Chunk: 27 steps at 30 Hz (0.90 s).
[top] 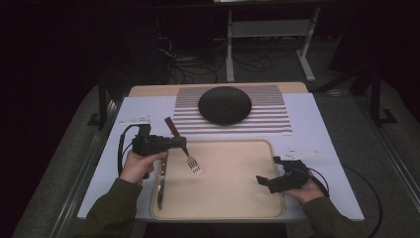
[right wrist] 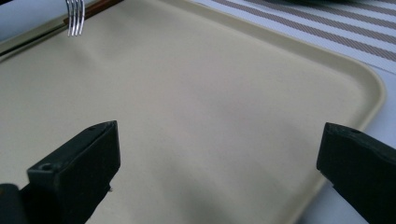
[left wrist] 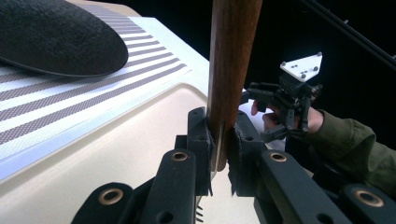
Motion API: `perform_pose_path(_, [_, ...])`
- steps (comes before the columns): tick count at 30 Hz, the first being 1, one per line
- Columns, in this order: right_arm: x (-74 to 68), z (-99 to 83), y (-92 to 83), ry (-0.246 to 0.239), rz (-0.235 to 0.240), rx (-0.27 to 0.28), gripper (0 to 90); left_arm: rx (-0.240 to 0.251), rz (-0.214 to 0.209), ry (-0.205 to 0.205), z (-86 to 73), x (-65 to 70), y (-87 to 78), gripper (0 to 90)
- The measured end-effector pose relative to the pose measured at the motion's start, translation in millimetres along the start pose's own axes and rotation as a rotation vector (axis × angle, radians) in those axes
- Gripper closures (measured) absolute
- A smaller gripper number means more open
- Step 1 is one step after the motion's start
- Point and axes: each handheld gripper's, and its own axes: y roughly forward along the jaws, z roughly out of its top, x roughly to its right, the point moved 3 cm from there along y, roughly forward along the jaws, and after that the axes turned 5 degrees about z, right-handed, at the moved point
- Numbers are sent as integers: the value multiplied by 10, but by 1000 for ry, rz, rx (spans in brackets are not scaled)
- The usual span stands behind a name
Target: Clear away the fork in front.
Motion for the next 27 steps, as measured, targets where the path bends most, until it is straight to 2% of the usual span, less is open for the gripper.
perform_pose_path(8, [28,-11,-11,7,-11,4,0,-9,-17,-29,-72,-12,-101,817])
perform_pose_path(18, [40,-8,-19,8,-15,11,0,-51,-43,-63,-291,52,-215,817])
perform_pose_path(27, [43,-5,-23,12,-18,15,0,-95,-55,-83,-454,54,-154,816])
